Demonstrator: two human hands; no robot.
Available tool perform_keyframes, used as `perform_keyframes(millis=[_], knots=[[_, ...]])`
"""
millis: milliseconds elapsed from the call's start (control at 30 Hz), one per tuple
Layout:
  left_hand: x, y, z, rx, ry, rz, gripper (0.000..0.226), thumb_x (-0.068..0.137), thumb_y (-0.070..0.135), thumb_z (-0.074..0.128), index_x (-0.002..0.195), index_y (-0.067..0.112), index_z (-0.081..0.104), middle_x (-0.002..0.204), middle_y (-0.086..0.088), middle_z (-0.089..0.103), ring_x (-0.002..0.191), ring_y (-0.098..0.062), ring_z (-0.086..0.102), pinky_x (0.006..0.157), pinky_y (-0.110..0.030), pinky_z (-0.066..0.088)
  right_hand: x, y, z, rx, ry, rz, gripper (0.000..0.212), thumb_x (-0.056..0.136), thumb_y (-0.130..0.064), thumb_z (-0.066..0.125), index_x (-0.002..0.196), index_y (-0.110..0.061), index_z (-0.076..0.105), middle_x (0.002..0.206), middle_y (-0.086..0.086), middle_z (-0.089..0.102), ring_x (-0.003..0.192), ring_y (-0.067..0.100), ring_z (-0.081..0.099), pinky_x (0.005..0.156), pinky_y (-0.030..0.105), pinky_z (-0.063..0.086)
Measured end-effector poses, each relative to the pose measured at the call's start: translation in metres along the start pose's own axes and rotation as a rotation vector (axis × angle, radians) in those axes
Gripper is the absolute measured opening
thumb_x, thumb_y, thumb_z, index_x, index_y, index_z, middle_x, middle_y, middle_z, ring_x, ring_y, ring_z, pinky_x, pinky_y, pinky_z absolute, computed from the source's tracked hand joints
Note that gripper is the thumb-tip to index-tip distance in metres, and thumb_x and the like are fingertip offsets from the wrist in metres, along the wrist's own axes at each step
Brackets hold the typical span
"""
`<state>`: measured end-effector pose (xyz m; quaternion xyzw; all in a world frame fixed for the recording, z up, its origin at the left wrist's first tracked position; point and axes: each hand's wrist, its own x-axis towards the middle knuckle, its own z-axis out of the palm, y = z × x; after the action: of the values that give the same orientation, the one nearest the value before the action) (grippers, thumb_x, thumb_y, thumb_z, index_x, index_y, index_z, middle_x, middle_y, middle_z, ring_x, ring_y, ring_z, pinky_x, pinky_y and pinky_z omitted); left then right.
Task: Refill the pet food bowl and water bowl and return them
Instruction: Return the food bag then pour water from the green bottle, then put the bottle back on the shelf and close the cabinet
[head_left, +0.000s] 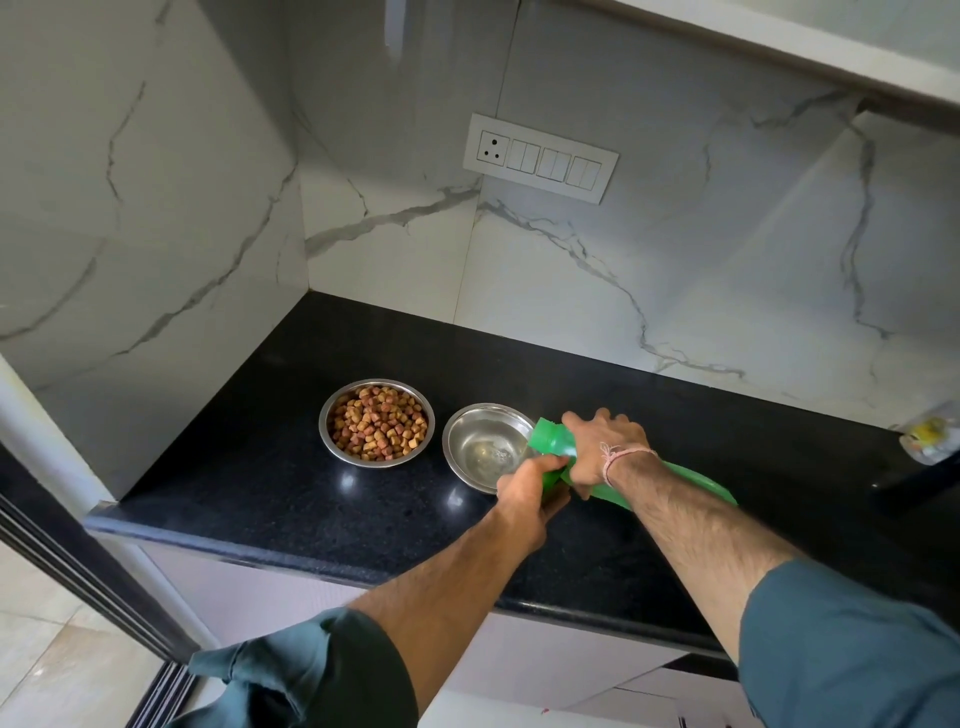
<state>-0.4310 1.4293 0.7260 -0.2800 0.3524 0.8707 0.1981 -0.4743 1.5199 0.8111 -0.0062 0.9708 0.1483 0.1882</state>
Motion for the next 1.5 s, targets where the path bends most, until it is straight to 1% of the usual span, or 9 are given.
perform_keyframes(millis=[167, 267, 467, 600, 733, 867, 1100, 1333, 1500], knots=[[-0.005, 0.006, -0.002, 0.012, 0.023, 0.014, 0.059, 0.073, 0.01, 0.085, 0.127, 0.007, 0.059, 0.114, -0.015, 0.073, 0.1, -0.031, 0.074, 0.081, -0.038, 0.064, 0.001, 0.007, 0.01, 0.169, 0.036, 0.007, 0.109, 0.054, -0.04, 0.09, 0.145, -0.038, 0.029, 0.132, 0.011, 0.048, 0.119, 0.038, 0.054, 0.081, 0.042, 0.049], [-0.007, 0.013, -0.004, 0.034, 0.027, 0.049, 0.055, 0.074, 0.014, 0.085, 0.124, 0.009, 0.062, 0.106, -0.012, 0.076, 0.095, -0.027, 0.075, 0.072, -0.034, 0.061, -0.004, 0.012, 0.011, 0.317, 0.04, 0.026, 0.117, 0.05, -0.046, 0.088, 0.147, -0.042, 0.024, 0.136, 0.011, 0.046, 0.121, 0.038, 0.056, 0.088, 0.042, 0.053], [-0.018, 0.05, 0.01, 0.075, 0.039, 0.169, 0.051, 0.077, 0.039, 0.087, 0.114, 0.008, 0.069, 0.105, -0.009, 0.078, 0.091, -0.021, 0.075, 0.078, -0.037, 0.062, -0.017, 0.022, 0.003, 0.664, 0.137, -0.019, 0.12, 0.045, -0.043, 0.092, 0.147, -0.037, 0.028, 0.127, 0.008, 0.054, 0.11, 0.03, 0.062, 0.092, 0.043, 0.057], [-0.038, 0.099, 0.038, 0.167, 0.092, 0.409, 0.058, 0.077, 0.051, 0.084, 0.115, 0.011, 0.063, 0.095, -0.005, 0.071, 0.074, -0.015, 0.066, 0.054, -0.026, 0.054, -0.027, 0.025, -0.012, 0.832, 0.172, -0.117, 0.126, 0.047, -0.038, 0.097, 0.152, -0.028, 0.029, 0.132, 0.003, 0.058, 0.119, 0.026, 0.06, 0.1, 0.043, 0.053], [-0.066, 0.14, 0.075, 0.342, -0.013, 0.563, 0.065, 0.071, 0.056, 0.087, 0.114, 0.013, 0.062, 0.098, -0.005, 0.074, 0.083, -0.018, 0.073, 0.059, -0.027, 0.059, -0.039, 0.022, -0.048, 0.954, 0.265, -0.231, 0.101, 0.047, -0.04, 0.096, 0.132, -0.034, 0.042, 0.112, -0.009, 0.068, 0.101, 0.014, 0.068, 0.084, 0.035, 0.059], [-0.097, 0.175, 0.112, 0.549, -0.049, 0.823, 0.057, 0.07, 0.06, 0.085, 0.104, 0.02, 0.063, 0.098, -0.001, 0.073, 0.09, -0.019, 0.073, 0.085, -0.038, 0.061, -0.054, 0.022, -0.098, 1.073, 0.391, -0.315, 0.093, 0.05, -0.04, 0.094, 0.126, -0.038, 0.042, 0.107, -0.013, 0.069, 0.095, 0.006, 0.068, 0.079, 0.03, 0.056], [-0.169, 0.249, 0.177, 1.05, 0.083, 1.404, 0.044, 0.075, 0.055, 0.082, 0.092, 0.017, 0.07, 0.085, 0.002, 0.068, 0.077, -0.014, 0.065, 0.064, -0.026, 0.052, -0.081, 0.037, -0.195, 1.088, 0.625, -0.397, 0.094, 0.05, -0.044, 0.094, 0.128, -0.037, 0.042, 0.112, -0.01, 0.068, 0.1, 0.014, 0.068, 0.088, 0.038, 0.057], [-0.245, 0.315, 0.249, 1.394, 0.234, 1.663, 0.039, 0.074, 0.055, 0.069, 0.076, 0.016, 0.069, 0.07, 0.002, 0.064, 0.072, -0.02, 0.066, 0.054, -0.024, 0.042, -0.118, 0.066, -0.289, 1.04, 0.84, -0.412, 0.107, 0.048, -0.051, 0.092, 0.14, -0.035, 0.041, 0.106, -0.016, 0.066, 0.092, 0.008, 0.066, 0.076, 0.029, 0.055], [-0.289, 0.348, 0.299, 1.232, 0.016, 1.652, 0.049, 0.07, 0.059, 0.079, 0.099, 0.023, 0.064, 0.085, 0.008, 0.062, 0.08, -0.011, 0.062, 0.057, -0.025, 0.044, -0.14, 0.093, -0.356, 1.084, 0.994, -0.404, 0.119, 0.048, -0.051, 0.092, 0.151, -0.034, 0.035, 0.117, -0.007, 0.067, 0.101, 0.017, 0.067, 0.081, 0.029, 0.055]])
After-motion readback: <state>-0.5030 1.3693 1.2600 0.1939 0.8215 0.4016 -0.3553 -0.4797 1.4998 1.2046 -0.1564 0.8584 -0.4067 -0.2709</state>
